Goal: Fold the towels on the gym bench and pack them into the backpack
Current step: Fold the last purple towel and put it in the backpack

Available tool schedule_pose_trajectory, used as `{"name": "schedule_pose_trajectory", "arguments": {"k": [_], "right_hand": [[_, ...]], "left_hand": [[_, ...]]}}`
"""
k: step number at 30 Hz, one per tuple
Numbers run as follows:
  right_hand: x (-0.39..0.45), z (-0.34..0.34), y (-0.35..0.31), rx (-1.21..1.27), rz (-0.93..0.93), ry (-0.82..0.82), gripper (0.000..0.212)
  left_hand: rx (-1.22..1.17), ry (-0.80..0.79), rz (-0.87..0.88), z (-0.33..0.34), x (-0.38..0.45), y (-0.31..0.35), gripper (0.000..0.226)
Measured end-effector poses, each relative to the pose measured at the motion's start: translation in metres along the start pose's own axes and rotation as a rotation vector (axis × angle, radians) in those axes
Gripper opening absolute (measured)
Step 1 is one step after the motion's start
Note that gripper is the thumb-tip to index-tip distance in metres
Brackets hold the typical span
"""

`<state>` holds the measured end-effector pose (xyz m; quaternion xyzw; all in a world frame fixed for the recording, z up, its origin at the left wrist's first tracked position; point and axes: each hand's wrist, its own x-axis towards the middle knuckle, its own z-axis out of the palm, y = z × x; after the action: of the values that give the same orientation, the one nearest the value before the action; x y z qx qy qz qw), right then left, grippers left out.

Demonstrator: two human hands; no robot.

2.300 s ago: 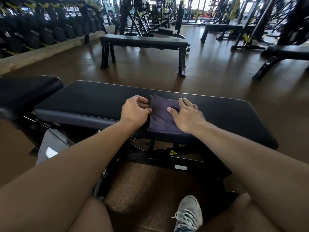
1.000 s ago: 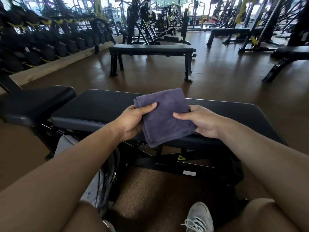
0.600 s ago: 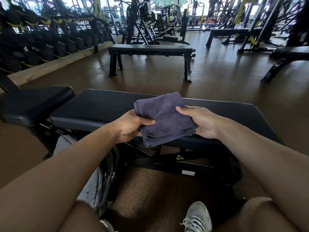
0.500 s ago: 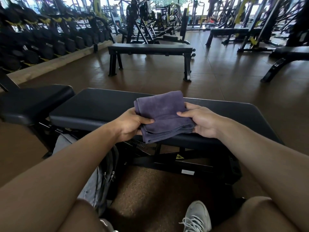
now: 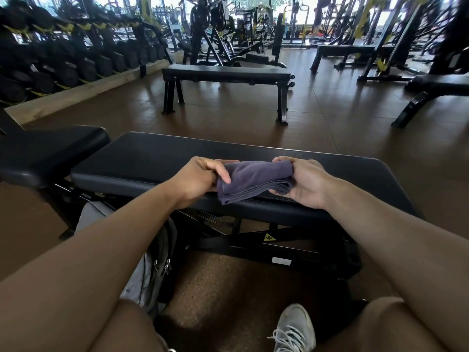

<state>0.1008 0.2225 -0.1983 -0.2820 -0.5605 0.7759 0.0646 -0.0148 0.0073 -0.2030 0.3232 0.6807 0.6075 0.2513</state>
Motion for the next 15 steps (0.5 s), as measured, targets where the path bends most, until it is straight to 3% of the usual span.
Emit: {"name": "schedule_pose_trajectory", "arguments": {"k": [2, 6, 11, 15], "right_hand": [[0.003, -0.002, 0.001, -0.016, 0.015, -0.017, 0.035], [0.004, 0.000, 0.001, -0.140, 0.042, -0.113, 0.036], [0.012, 0.002, 0.005, -0.228, -0.060, -0.005, 0.046], [0.016, 0.008, 0.005, -0.276, -0.104, 0.083, 0.055]], "left_hand": [[0.190, 0.043, 0.102, 0.004, 0.000, -0.004, 0.071], [0.339, 0.088, 0.149, 0.008, 0.000, -0.007, 0.065], [0.457, -0.025, 0.032, 0.008, -0.004, -0.003, 0.054], [0.462, -0.008, -0.040, 0.015, -0.002, 0.000, 0.026]]}}
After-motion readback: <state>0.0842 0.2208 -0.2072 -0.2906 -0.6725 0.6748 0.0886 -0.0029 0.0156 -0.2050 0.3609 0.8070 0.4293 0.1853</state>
